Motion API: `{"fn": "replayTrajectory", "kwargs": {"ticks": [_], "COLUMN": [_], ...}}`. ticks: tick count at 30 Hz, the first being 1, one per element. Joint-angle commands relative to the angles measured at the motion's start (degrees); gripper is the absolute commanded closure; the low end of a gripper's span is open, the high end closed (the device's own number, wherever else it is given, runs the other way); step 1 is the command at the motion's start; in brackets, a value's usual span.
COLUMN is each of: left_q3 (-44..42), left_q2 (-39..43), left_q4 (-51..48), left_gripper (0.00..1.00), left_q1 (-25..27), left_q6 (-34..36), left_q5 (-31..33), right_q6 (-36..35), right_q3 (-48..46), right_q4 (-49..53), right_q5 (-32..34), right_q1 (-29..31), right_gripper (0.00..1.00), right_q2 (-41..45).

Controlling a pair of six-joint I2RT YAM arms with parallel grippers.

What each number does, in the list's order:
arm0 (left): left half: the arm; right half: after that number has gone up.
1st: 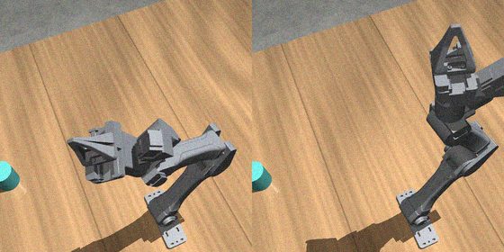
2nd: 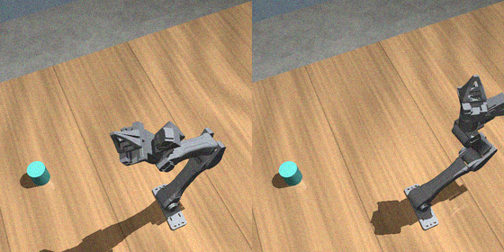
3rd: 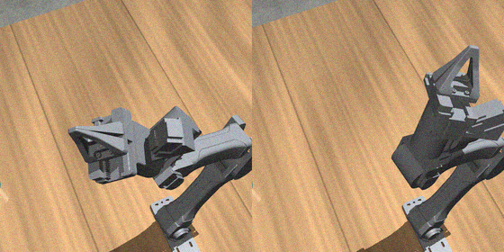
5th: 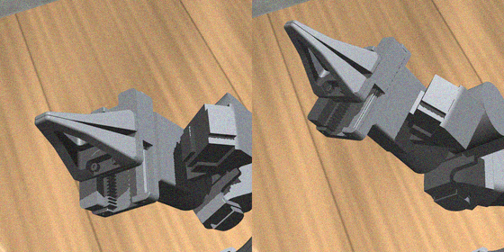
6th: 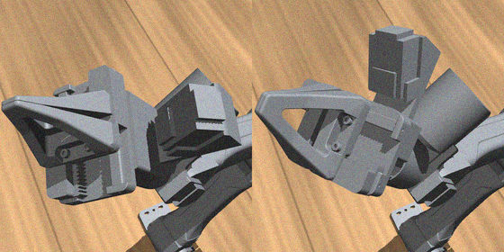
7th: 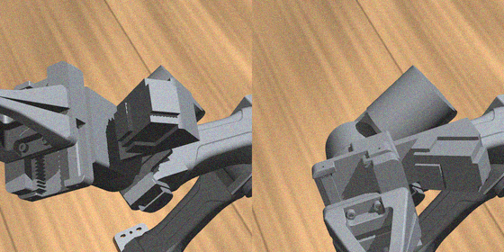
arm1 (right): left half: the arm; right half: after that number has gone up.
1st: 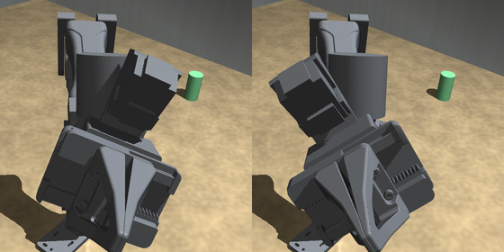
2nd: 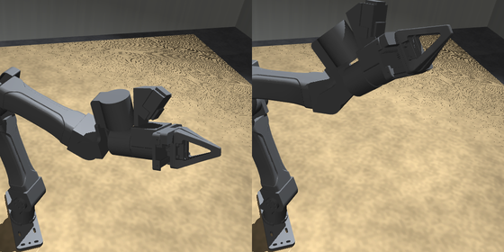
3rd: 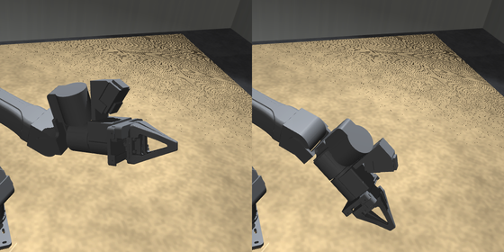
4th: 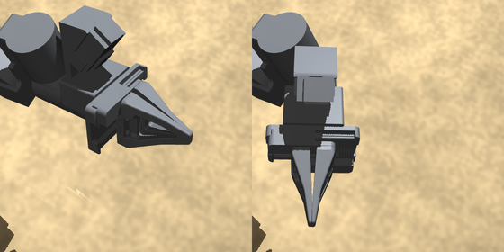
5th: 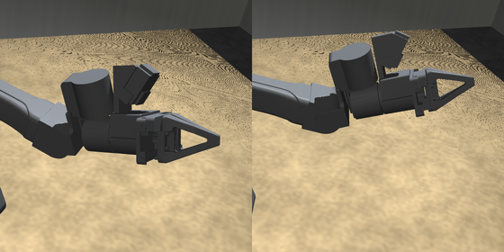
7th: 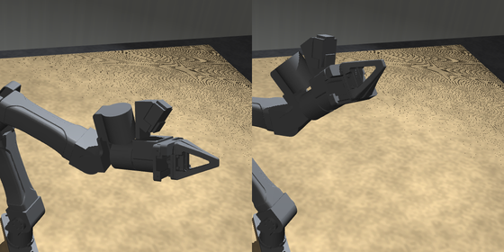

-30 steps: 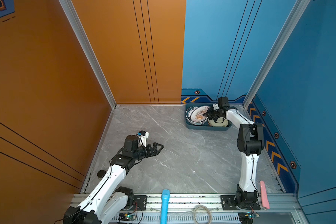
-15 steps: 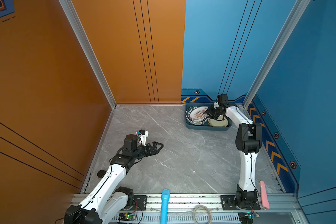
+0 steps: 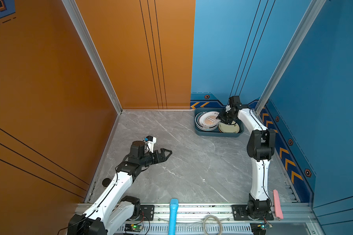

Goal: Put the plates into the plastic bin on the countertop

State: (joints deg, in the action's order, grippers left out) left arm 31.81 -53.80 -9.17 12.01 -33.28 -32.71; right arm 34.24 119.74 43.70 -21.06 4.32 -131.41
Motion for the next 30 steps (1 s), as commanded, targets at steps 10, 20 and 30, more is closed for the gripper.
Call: {"fn": "replayTrajectory", "kwargs": {"ticks": [10, 20, 30], "left_q3": [-1.0, 0.0, 5.2], "left_q2": [0.3, 1.0, 0.5], "left_q4": [0.7, -3.3, -3.6], "left_gripper": [0.02, 0.02, 0.02], "left_q1": [-0.5, -0.8, -2.1], "left_q6": [0.1, 1.9, 12.3], "left_q5": [-1.3, 4.0, 39.7], "right_q6": [-5.4, -8.2, -13.9], "right_q3": [2.5, 1.1, -32.0], "right_q4": [5.8, 6.0, -13.6], "right_q5": [5.9, 7.7, 14.9], "right_q1": [1.4, 0.8, 4.4], "right_gripper": [0.61, 0.59, 0.0], "right_q2": [-2.5, 4.9, 28.7]}}
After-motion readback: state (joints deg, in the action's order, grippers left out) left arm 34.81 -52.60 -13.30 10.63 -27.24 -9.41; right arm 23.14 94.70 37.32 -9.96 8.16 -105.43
